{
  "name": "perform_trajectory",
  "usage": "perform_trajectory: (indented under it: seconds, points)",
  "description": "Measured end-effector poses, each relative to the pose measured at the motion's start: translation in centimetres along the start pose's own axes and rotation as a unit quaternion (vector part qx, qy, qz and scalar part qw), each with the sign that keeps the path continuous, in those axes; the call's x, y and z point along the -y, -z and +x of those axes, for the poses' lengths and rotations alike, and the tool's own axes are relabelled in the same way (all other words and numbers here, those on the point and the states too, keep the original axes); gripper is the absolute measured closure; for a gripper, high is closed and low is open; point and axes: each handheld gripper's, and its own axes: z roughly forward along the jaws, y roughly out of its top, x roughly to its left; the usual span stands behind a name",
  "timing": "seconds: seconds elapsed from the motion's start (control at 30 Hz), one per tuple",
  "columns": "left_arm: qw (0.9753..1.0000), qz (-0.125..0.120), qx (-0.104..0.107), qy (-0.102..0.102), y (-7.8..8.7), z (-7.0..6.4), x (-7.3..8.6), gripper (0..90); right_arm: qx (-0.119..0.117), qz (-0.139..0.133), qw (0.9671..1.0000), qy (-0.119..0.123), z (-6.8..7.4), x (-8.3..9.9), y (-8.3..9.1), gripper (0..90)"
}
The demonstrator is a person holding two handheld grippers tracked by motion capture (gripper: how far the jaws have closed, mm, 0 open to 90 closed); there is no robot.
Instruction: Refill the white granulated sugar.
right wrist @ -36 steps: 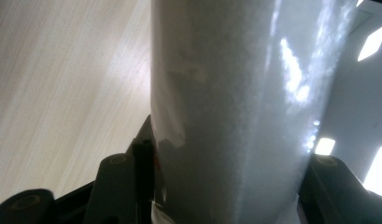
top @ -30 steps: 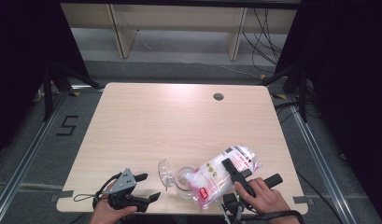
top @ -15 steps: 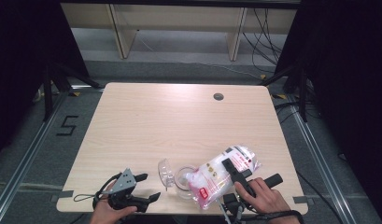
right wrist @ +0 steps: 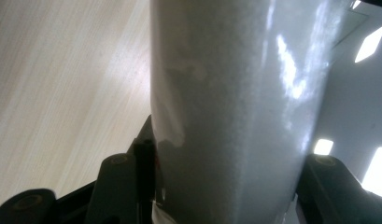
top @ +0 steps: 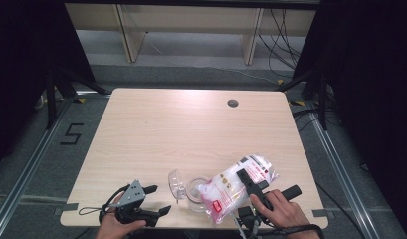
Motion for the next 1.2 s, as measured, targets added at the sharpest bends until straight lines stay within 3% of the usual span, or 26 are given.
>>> perform_trajectory:
  seconds: [1.2]
  points:
    - [1.0000, 0.004, 0.001, -0.003, 0.05, 0.02, -0.02, 18.2, 0.004, 0.000, 1.0000, 0.008, -0.15, 0.02, 0.08, 51.5]
